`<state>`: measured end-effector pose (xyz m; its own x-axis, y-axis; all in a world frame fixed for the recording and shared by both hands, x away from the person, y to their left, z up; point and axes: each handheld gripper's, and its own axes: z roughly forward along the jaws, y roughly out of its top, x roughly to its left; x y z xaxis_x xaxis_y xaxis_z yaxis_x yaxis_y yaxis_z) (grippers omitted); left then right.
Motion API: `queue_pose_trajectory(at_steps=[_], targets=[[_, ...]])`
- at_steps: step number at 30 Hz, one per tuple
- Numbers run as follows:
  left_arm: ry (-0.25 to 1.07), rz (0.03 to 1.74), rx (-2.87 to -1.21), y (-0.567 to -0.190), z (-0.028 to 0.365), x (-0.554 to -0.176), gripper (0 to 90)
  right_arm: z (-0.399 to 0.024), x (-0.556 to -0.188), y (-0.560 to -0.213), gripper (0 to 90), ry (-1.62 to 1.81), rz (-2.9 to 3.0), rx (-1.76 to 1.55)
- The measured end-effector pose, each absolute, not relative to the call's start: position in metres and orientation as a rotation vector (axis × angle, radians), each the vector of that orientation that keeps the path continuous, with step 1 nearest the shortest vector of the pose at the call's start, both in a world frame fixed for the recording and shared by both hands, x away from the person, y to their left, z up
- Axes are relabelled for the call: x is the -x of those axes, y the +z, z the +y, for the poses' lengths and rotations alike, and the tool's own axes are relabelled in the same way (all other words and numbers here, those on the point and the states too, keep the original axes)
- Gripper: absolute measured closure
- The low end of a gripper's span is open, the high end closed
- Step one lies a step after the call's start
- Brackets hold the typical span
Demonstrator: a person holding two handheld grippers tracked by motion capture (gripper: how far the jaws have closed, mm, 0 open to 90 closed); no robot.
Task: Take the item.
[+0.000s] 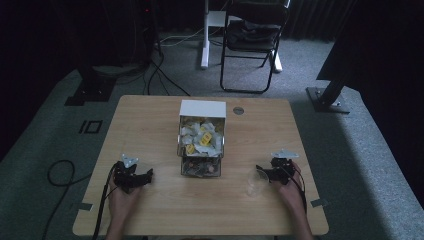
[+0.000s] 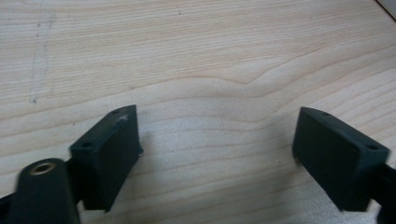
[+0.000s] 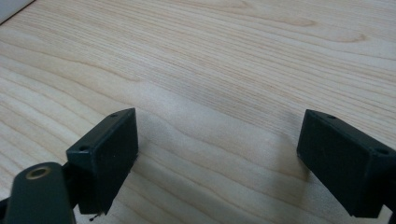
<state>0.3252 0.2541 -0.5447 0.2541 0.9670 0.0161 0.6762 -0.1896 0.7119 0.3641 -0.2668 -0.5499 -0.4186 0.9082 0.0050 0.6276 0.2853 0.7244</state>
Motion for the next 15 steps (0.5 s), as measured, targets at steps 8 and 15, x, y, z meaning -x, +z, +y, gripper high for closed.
queue_pose_trajectory(at_steps=[8,15], targets=[[0.641,1.481,-1.945,-0.5436,0.2558,-0.3237,23.8,-0.2668,-0.3641,-0.5499,12.2,0.926,2.15,-1.379],[0.637,1.481,-1.941,-0.542,0.256,-0.3226,33.3,-0.2671,-0.3642,-0.5499,12.2,0.924,2.144,-1.387]])
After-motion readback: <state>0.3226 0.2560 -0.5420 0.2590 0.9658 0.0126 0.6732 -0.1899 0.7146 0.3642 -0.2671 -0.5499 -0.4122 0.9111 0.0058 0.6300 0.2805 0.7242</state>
